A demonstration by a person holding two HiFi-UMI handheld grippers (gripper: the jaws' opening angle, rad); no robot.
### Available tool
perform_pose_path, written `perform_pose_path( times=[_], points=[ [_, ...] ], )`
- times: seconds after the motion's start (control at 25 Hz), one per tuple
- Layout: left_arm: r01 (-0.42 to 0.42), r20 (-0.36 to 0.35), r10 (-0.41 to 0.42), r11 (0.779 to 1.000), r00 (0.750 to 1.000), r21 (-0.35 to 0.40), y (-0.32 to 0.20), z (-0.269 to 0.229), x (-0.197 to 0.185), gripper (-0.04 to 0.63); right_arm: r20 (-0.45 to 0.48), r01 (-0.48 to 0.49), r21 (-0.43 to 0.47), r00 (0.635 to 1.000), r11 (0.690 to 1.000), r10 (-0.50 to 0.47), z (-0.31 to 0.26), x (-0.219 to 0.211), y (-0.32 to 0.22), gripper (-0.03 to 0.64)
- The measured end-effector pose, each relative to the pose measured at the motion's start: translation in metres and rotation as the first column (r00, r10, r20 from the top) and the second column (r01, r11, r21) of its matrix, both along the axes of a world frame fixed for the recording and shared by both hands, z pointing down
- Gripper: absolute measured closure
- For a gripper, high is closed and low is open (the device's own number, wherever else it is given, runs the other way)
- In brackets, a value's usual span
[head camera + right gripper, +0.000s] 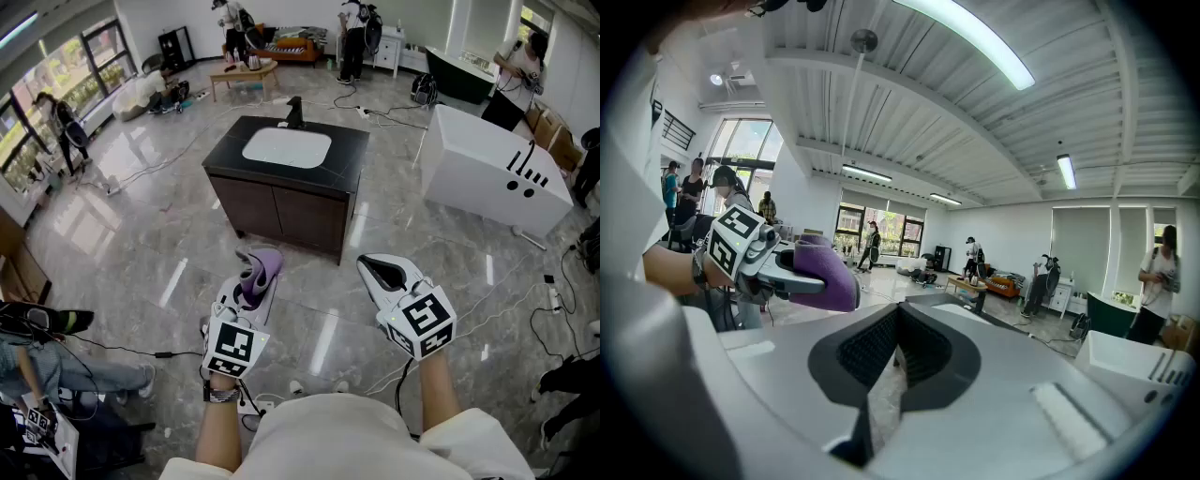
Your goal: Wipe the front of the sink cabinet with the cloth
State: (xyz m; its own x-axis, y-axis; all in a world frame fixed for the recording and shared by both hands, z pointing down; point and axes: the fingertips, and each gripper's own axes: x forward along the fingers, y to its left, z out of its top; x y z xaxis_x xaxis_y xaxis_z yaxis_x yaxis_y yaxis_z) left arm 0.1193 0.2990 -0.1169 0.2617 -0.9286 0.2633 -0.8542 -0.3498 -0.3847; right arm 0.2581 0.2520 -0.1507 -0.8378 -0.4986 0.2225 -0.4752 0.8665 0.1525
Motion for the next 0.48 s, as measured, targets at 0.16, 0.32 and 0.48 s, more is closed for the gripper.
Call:
perform_pose_path(
  times=[0.16, 0.32, 0.48],
  points=[
    [-0.004, 0.002, 0.004, 1.000, 1.000, 0.002, 0.008, -0.003, 0.003, 0.546, 0.001, -0.003, 0.001, 1.000, 1.000, 0.003, -0.002, 0.002, 0.009, 0.612],
    [-0.003, 0.002, 0.003, 1.000, 1.000, 0.003, 0.012, -0.002, -0.002, 0.546, 0.071, -0.001, -0.031, 0.997, 1.000, 0.004, -0.008, -0.001, 0.014, 0.612],
    [-0.007, -0.003, 0.007, 1.000, 1.000, 0.006, 0.013, -0.001, -0.013, 0.546, 0.087, -0.019, -0.023, 0.996, 1.000, 0.021, -0.010, -0.011, 0.016, 0.612]
  ],
)
